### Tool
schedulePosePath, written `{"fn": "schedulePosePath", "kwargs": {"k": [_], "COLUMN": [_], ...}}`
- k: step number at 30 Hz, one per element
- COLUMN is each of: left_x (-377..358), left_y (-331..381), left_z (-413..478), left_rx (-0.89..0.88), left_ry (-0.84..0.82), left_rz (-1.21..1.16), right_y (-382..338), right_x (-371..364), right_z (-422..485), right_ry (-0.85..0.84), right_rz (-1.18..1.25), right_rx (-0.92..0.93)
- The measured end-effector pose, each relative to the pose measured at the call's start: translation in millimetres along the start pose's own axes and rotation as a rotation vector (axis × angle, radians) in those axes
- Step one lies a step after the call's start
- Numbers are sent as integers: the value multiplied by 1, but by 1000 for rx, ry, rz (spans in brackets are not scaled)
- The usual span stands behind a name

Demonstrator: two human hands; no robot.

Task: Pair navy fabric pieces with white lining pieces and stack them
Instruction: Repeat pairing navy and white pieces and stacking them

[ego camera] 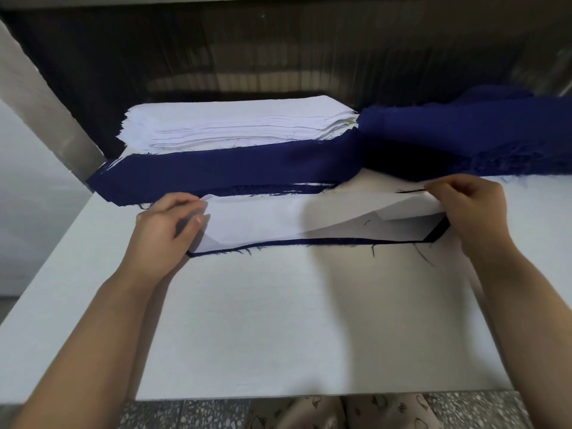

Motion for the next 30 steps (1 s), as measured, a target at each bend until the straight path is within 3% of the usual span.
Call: {"fn": "schedulePosePath", "kwargs": {"k": [8, 22, 30], "left_x": [29, 31, 25], "left_y": [-7, -33, -43], "left_z": [-2, -9, -10], "left_rx": [112, 288, 399], "left_ry": [302, 292, 246], "left_rz": [-234, -261, -259], "right_y": [-4, -9, -3], "right_x": [-2, -3, -13], "right_z": [2, 1, 0], "right_ry": [-62, -94, -150], "right_rz": [67, 137, -107], "right_rx": [58, 160, 151]}}
Point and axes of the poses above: each hand's wrist, its own z-axis towards the middle knuckle, its own x-axis out of the back of the hand, y = z × x, the point moved 9 cm from there along z, towards the middle knuckle
